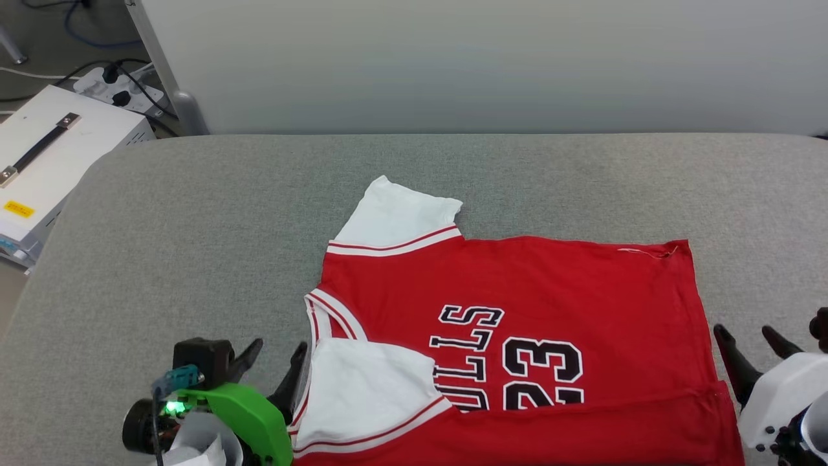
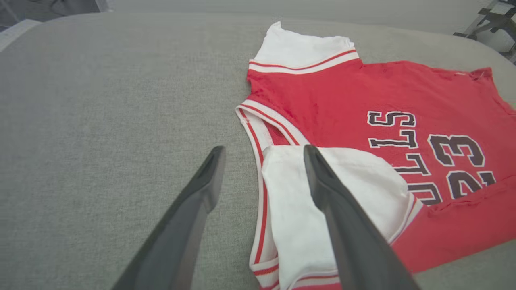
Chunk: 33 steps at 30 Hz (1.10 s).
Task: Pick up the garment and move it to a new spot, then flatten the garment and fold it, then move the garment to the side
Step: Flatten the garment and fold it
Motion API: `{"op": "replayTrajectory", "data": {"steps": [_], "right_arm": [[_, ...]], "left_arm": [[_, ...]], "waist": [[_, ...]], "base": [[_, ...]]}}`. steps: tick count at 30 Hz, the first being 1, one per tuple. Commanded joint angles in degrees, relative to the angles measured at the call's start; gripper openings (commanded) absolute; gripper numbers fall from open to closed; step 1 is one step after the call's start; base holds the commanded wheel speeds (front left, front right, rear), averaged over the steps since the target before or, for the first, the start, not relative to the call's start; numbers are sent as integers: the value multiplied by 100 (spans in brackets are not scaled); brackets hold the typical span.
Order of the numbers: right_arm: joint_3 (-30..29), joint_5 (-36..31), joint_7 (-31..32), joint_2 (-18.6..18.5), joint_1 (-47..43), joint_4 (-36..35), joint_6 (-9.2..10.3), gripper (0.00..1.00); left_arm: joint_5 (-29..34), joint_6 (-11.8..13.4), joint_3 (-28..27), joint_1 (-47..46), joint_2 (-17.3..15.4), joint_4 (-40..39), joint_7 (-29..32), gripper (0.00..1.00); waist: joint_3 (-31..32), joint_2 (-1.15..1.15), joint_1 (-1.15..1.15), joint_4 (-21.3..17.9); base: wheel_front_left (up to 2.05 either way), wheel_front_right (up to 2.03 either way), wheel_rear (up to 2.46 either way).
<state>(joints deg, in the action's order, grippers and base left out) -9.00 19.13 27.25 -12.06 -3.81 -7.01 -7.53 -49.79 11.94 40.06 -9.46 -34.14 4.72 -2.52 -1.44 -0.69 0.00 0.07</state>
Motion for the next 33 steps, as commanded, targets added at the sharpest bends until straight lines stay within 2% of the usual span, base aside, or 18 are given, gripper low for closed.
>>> {"op": "replayTrajectory", "data": {"steps": [1,4,7,12,15,20,26,33], "right_arm": [[47,14,-303,-16,120,-85,4,100],[53,0,-968,80,206,-179,4,100],[182,-77,-1616,97,222,-246,4,100],[403,-125,-2526,150,186,-231,4,100],[544,-144,-2992,190,146,-173,4,100],[762,-199,-3437,217,123,69,4,100],[822,-339,-3749,344,118,298,4,100],[812,-441,-3858,458,162,513,4,100]], "left_arm": [[161,-43,-81,-117,76,-8,-316,100],[331,-96,-206,-150,182,-4,-898,100],[547,-137,-412,-153,339,-40,-1182,100],[1217,-216,-1095,-18,741,-351,-1244,100],[1637,-415,-1496,237,1033,-473,-1245,100],[2182,-784,-2057,531,1464,-558,-1246,100],[2650,-1340,-2642,834,2068,-456,-1247,100],[2991,-1730,-2926,896,2406,-15,-1247,100]], "waist": [[39,69,0,5],[68,69,0,-1],[65,69,0,-1],[41,69,0,14],[29,69,0,16],[12,69,0,11],[-7,69,0,4],[-46,69,0,-16]], "base": [[0,0,0],[0,0,0],[0,0,0],[0,0,0],[0,0,0],[0,0,0],[0,0,0],[0,0,0]]}}
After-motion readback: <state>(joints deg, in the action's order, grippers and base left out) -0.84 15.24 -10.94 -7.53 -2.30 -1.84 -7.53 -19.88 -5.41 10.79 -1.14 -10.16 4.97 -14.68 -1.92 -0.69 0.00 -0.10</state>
